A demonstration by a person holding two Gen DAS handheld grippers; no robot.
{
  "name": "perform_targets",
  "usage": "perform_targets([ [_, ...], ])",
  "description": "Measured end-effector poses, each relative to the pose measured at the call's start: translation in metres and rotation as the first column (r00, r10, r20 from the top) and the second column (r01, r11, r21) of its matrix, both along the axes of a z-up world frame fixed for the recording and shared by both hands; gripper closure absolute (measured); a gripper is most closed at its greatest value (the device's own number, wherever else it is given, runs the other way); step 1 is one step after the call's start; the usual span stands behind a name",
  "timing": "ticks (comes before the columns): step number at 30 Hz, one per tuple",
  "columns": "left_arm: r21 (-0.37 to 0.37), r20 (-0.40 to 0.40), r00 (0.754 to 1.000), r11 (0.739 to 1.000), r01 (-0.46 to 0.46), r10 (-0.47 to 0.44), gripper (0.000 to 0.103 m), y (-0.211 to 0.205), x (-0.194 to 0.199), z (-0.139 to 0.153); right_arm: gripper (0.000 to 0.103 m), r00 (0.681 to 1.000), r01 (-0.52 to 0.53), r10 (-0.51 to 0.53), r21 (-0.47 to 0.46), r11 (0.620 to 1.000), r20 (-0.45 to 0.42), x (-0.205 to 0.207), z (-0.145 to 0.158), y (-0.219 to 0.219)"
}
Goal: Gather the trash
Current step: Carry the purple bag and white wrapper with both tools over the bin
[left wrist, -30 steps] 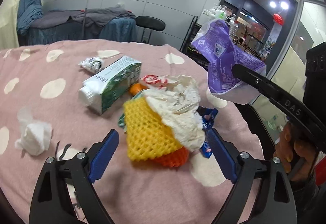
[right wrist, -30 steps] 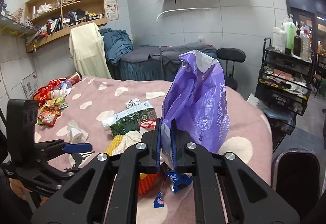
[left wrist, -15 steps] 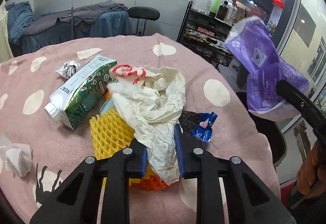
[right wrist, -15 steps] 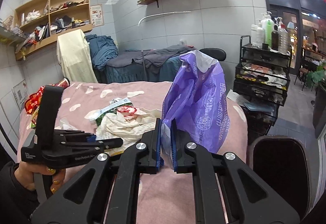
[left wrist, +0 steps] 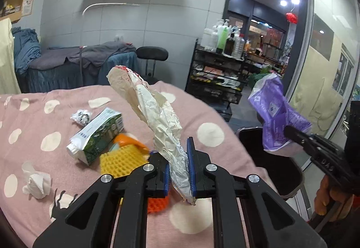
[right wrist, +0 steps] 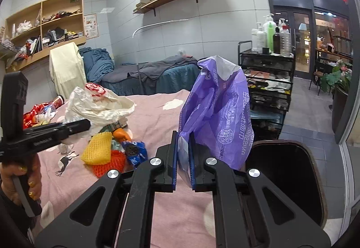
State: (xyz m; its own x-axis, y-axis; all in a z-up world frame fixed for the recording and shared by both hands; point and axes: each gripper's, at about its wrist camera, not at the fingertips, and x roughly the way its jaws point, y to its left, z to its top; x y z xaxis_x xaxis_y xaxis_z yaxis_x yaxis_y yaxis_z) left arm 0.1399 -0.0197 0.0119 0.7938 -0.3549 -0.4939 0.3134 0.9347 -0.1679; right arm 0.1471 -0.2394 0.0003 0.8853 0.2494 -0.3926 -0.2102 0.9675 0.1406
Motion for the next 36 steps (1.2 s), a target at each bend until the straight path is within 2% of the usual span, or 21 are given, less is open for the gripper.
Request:
perform_targets([
  [9, -0.021, 0.032, 0.987, 0.987, 0.16, -0.159, 0.09, -0.058, -0.014, 0.01, 0.093, 0.992, 0.126, -0.126, -0.004, 0.992, -0.032, -0.017, -0.009, -0.047],
  [16, 0.003, 0.033, 0.964, 0.965, 0.263, -0.263, 0.09, -0.11, -0.012, 0.004, 0.093, 0.972, 0.208, -0.205, 0.015, 0.978, -0.115, -0.016, -0.035, -0.087],
  [22, 0.012, 0.009, 0.949, 0.949, 0.316, -0.316, 0.09, -0.137, -0.009, -0.003, 0.093, 0.951, 0.251, -0.238, 0.041, 0.967, -0.195, -0.007, -0.065, -0.114],
  [32, 0.026, -0.049, 0.931, 0.932, 0.362, -0.361, 0.09, -0.166, -0.006, -0.018, 0.093, 0.909, 0.291, -0.253, 0.069, 0.954, -0.331, 0.02, -0.111, -0.132],
  [34, 0.031, -0.057, 0.929, 0.929, 0.368, -0.366, 0.09, -0.169, -0.005, -0.02, 0.09, 0.896, 0.3, -0.257, 0.067, 0.952, -0.363, 0.026, -0.119, -0.132],
  [35, 0.033, -0.061, 0.928, 0.928, 0.371, -0.369, 0.09, -0.171, -0.005, -0.021, 0.08, 0.891, 0.307, -0.263, 0.065, 0.95, -0.371, 0.027, -0.121, -0.132],
  [36, 0.033, -0.064, 0.926, 0.927, 0.374, -0.371, 0.09, -0.173, -0.005, -0.021, 0.06, 0.885, 0.316, -0.272, 0.06, 0.947, -0.378, 0.028, -0.124, -0.132],
])
